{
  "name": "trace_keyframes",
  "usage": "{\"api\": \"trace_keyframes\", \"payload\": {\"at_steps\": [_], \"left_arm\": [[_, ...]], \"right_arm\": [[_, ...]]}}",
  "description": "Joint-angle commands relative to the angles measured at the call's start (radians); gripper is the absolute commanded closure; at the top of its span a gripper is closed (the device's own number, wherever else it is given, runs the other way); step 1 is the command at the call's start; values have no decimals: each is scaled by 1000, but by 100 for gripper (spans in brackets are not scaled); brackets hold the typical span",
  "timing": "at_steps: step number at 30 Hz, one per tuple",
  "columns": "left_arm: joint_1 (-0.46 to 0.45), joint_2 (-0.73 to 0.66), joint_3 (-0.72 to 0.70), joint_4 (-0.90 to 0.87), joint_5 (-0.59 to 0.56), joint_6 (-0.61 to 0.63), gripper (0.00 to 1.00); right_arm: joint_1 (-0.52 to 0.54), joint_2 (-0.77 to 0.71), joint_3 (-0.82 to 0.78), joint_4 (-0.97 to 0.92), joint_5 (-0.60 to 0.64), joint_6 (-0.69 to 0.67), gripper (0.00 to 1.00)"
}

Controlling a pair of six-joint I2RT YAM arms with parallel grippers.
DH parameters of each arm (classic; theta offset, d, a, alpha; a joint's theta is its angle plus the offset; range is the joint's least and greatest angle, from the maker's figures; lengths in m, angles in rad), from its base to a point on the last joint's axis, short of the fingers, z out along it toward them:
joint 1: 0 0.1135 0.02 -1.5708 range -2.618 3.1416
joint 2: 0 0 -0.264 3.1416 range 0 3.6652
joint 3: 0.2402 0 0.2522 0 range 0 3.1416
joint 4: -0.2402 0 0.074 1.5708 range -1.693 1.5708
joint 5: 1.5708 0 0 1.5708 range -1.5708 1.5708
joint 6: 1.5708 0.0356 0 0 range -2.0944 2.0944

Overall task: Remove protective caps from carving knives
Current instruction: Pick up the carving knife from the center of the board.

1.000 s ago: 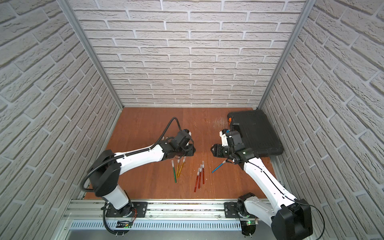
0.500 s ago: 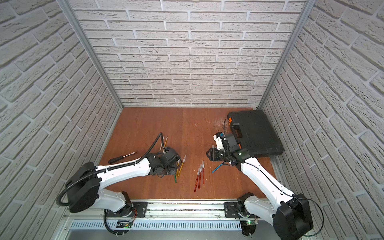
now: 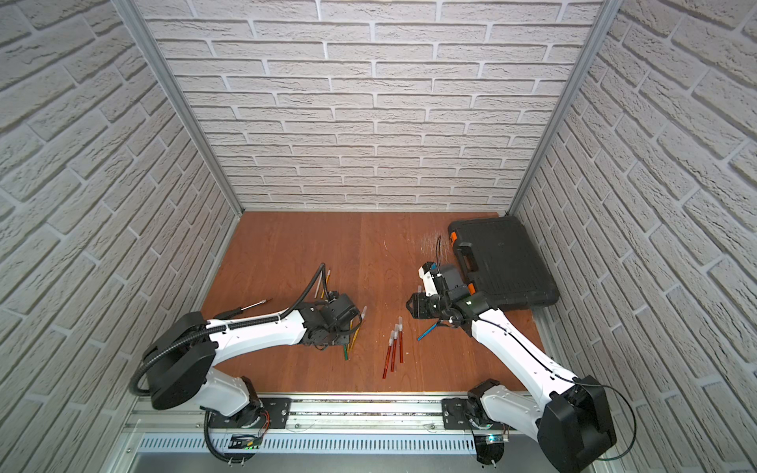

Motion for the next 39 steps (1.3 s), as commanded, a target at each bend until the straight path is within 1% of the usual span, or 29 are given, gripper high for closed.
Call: {"api": "trace_keyframes", "payload": {"at_steps": [1, 14, 20, 25, 29, 32, 36, 39], "left_arm": [[13, 17, -16, 38, 18, 3, 73], [15, 72, -21, 28, 28, 3, 78], [15, 105, -11, -37, 23, 24, 83], [15, 135, -11, -58, 21, 31, 91], [9, 91, -24, -32, -6, 33, 95], [4, 12, -37, 28, -15, 77, 95], [3, -126, -71, 187, 45, 160, 95], [12, -186, -79, 254, 100, 214, 94]], "right_arm": [[9, 8, 14, 9, 11, -8, 47], [19, 19, 11, 22, 18, -2, 48], [20, 19, 1, 25, 25, -2, 48], [21, 17, 1, 35, 7, 7, 48], [26, 10, -10, 70, -44, 45, 48], [38, 8, -20, 109, -70, 96, 48], [71, 24, -37, 210, -117, 186, 50], [86, 52, -48, 304, -158, 257, 53]]}}
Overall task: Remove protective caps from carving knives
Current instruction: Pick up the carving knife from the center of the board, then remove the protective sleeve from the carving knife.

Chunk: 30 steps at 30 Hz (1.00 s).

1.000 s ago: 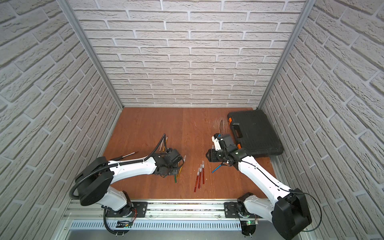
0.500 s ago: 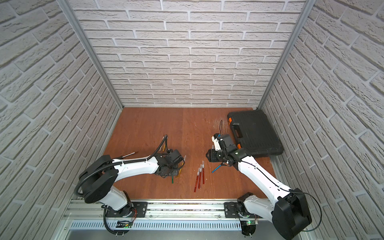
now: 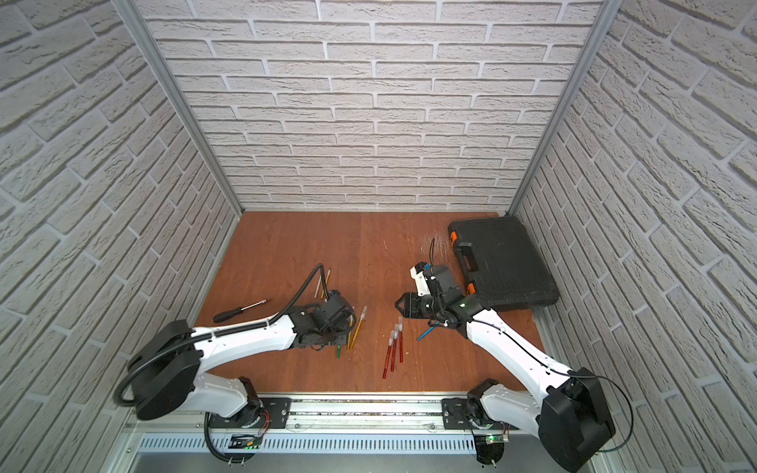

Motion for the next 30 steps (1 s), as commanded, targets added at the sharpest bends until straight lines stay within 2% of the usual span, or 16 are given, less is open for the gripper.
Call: {"api": "trace_keyframes", "payload": {"at_steps": [1, 6, 25, 30], "left_arm": [[7, -65, -11, 149, 76, 96, 94], [36, -101, -59, 288, 214, 121, 94], [68, -102, -106, 487, 376, 104, 95], [75, -104, -115, 499, 389, 103, 96]], "right_arm": [[19, 34, -22, 181, -78, 117, 53], [57, 108, 17, 248, -105, 152, 55], [113, 242, 89, 329, -119, 178, 59], [113, 255, 98, 332, -113, 180, 64]]}}
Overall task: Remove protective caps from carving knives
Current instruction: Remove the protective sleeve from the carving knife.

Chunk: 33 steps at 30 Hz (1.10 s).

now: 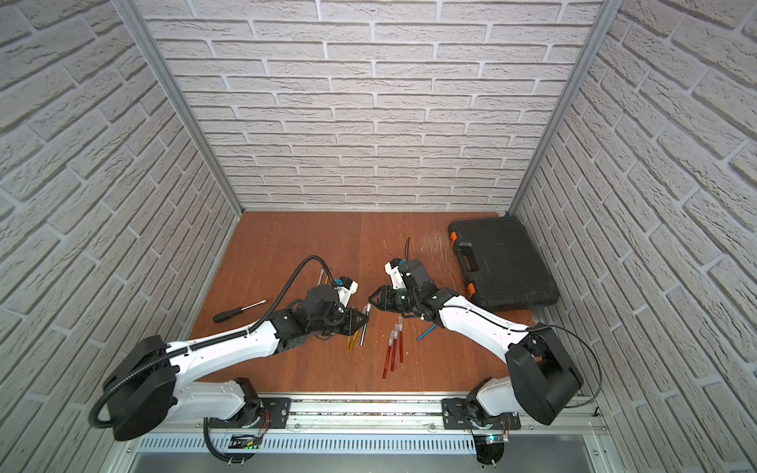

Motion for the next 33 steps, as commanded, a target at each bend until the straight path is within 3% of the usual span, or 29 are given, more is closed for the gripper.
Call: {"api": "trace_keyframes", "payload": {"at_steps": [1, 9, 20, 33], "left_arm": [[7, -8, -19, 67, 30, -2, 96], [7, 6, -28, 116, 47, -11, 96], [7, 7, -46, 136, 50, -20, 97], [3, 14, -60, 216, 66, -50, 97]], "right_arm": [[8, 9, 34, 51, -6, 4, 65], [12, 31, 56, 56, -18, 6, 70], [13, 29, 59, 48, 12, 0, 84], [15, 51, 65, 81, -23, 20, 69]]}}
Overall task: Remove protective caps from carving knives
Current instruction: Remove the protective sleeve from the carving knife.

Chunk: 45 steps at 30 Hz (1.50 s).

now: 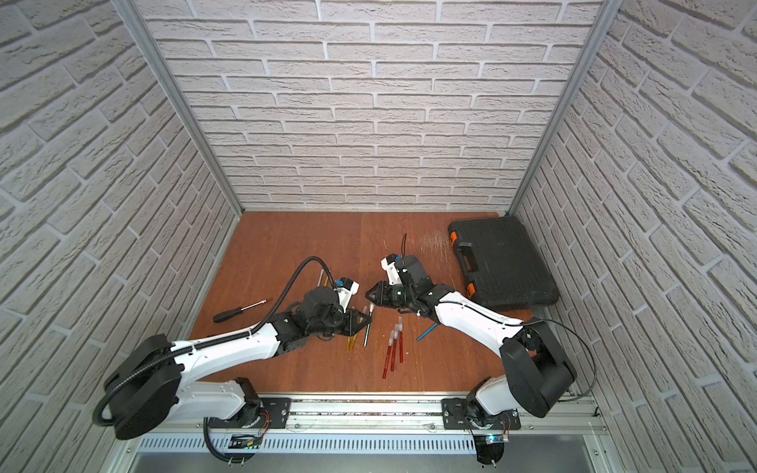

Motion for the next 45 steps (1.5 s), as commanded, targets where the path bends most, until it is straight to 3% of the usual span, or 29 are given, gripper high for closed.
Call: {"api": "trace_keyframes", "payload": {"at_steps": [1, 12, 27, 45], "left_arm": [[1, 5, -16, 90, 17, -12, 97], [-10, 18, -17, 119, 23, -22, 97], [-18, 45, -20, 172, 28, -39, 97], [-69, 92, -7, 165, 22, -46, 99]], "right_arm": [[7, 5, 21, 56, -19, 15, 69], [9, 23, 19, 88, -29, 32, 70], [9, 30, 17, 88, -9, 29, 85], [2, 61, 110, 11, 168, -63, 90]]}}
